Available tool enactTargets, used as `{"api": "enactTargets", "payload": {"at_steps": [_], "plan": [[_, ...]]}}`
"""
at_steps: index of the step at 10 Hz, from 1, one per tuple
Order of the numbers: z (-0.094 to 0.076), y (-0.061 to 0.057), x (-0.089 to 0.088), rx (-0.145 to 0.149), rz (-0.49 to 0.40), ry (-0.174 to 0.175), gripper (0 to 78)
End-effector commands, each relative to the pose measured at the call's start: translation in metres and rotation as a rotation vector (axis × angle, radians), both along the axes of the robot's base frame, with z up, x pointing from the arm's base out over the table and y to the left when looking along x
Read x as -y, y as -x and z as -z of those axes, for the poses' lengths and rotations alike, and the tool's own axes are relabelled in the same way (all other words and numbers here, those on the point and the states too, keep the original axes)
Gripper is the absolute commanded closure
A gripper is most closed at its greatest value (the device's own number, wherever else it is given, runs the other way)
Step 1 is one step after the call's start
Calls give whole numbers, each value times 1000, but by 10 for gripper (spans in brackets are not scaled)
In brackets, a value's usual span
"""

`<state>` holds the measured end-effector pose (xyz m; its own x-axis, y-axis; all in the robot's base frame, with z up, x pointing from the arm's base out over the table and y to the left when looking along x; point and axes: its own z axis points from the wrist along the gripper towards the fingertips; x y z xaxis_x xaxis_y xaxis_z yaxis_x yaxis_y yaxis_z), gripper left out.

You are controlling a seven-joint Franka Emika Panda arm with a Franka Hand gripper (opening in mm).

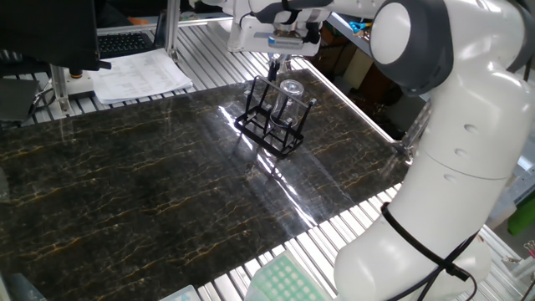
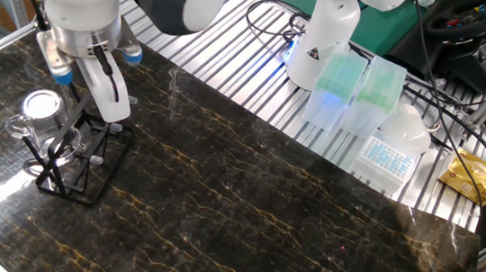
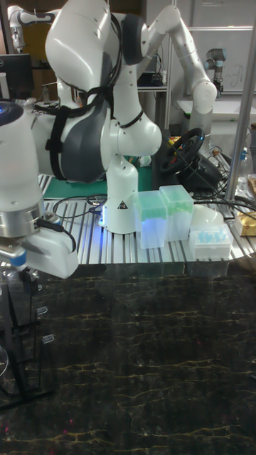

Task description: Take the cup off the cup rack

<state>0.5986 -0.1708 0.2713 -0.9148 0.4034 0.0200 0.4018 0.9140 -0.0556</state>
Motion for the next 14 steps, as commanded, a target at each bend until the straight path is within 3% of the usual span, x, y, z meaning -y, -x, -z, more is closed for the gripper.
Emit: {"api": "enactTargets", "payload": {"at_steps": [1,2,4,6,7,8,10,12,14], "plan": [[-3,-1,1,0,4,50,776],[-3,-1,1,-2,-10,77,776],[-3,-1,1,3,-48,72,776],[-3,-1,1,29,-105,66,776],[-3,-1,1,43,-122,36,776],[-3,-1,1,50,-116,-39,776],[-6,-11,6,43,-135,-12,776],[-7,-16,12,42,-143,-13,776],[-6,-28,31,34,-174,-18,776]]}}
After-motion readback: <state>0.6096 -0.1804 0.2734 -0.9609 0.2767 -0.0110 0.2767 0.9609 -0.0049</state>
